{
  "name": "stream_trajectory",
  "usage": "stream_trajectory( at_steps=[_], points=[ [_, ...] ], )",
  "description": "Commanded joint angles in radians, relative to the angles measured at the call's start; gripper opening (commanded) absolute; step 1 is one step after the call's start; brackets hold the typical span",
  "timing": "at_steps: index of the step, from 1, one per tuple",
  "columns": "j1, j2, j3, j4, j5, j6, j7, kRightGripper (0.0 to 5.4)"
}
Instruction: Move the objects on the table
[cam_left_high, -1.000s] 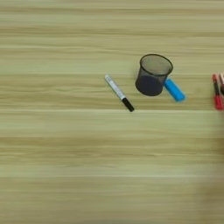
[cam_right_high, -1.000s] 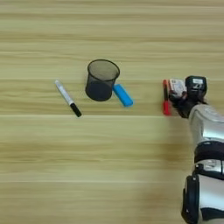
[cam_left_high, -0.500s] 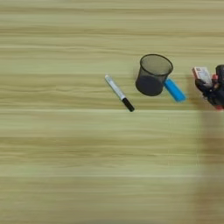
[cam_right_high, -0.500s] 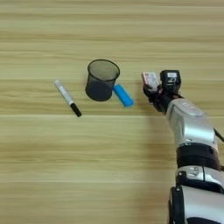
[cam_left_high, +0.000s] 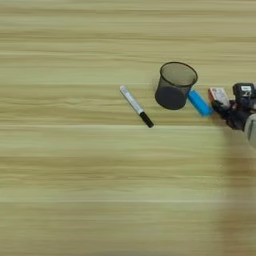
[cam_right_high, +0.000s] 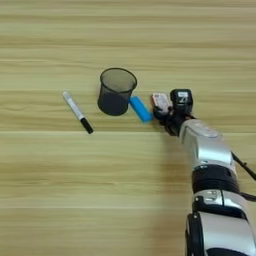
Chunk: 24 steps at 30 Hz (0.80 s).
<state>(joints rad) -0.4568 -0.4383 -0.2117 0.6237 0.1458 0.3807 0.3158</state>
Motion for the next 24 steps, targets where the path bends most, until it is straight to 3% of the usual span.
stream_trajectory(
  at_steps=[1, 12, 24],
  points=[
    [-0.084, -0.041, 0.007, -0.028, -0.018, -0.036, 0.0, 2.09],
    [-0.091, -0.039, 0.013, -0.008, -0.028, -0.039, 0.004, 2.09],
    [-0.082, -0.042, 0.007, -0.03, -0.033, -0.046, 0.0, 3.77]
  ],
)
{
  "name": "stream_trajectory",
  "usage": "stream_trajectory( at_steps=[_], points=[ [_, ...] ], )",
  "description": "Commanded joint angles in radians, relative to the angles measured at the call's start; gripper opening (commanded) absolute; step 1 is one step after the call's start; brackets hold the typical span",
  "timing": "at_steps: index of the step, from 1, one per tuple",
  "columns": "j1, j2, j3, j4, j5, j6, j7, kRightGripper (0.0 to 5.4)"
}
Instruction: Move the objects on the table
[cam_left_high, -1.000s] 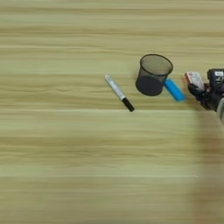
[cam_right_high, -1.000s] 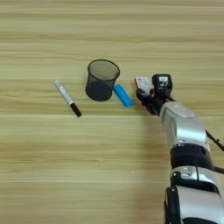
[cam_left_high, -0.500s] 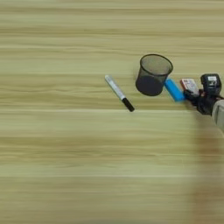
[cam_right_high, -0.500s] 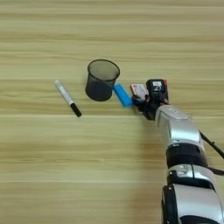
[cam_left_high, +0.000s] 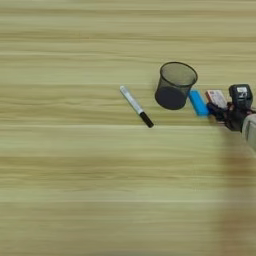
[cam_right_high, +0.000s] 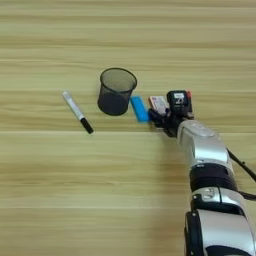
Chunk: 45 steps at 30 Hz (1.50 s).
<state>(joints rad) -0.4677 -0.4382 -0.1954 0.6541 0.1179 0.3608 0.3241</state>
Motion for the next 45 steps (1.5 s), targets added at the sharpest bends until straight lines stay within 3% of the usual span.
stream_trajectory(
  at_steps=[1, 13, 24, 45],
  points=[
    [-0.067, -0.043, -0.012, -0.072, -0.003, -0.024, -0.008, 3.98],
    [-0.045, -0.074, -0.062, -0.138, 0.008, -0.012, -0.022, 5.38],
    [-0.057, -0.116, -0.115, -0.073, 0.009, -0.037, -0.035, 5.38],
    [-0.092, -0.143, -0.129, 0.044, 0.002, -0.087, -0.058, 5.38]
  ],
)
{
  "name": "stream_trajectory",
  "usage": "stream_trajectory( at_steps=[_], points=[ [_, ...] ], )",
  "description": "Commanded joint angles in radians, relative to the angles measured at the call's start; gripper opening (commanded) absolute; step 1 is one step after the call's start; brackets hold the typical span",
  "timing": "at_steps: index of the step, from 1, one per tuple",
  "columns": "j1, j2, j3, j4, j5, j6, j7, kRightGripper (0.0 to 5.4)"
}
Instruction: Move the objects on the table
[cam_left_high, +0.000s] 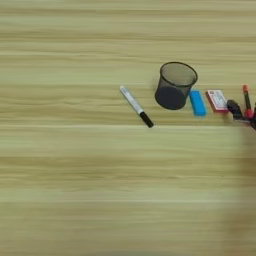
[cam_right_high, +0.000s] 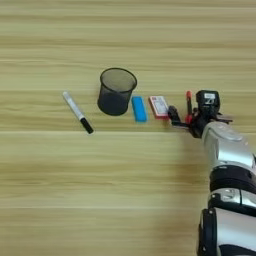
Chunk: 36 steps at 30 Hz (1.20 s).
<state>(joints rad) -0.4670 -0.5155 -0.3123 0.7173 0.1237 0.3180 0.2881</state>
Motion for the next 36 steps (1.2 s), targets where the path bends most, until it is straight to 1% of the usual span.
stream_trajectory(
  at_steps=[1, 10, 19, 32, 36],
  points=[
    [-0.095, -0.068, -0.014, -0.012, -0.004, -0.047, -0.024, 5.38],
    [-0.12, -0.085, -0.019, 0.069, 0.0, -0.077, -0.028, 5.38],
    [-0.141, -0.089, -0.005, 0.142, -0.007, -0.104, -0.021, 5.38],
    [-0.16, -0.088, 0.01, 0.195, -0.011, -0.121, -0.019, 5.38],
    [-0.173, -0.088, 0.004, 0.238, 0.001, -0.118, 0.006, 5.38]
  ],
)
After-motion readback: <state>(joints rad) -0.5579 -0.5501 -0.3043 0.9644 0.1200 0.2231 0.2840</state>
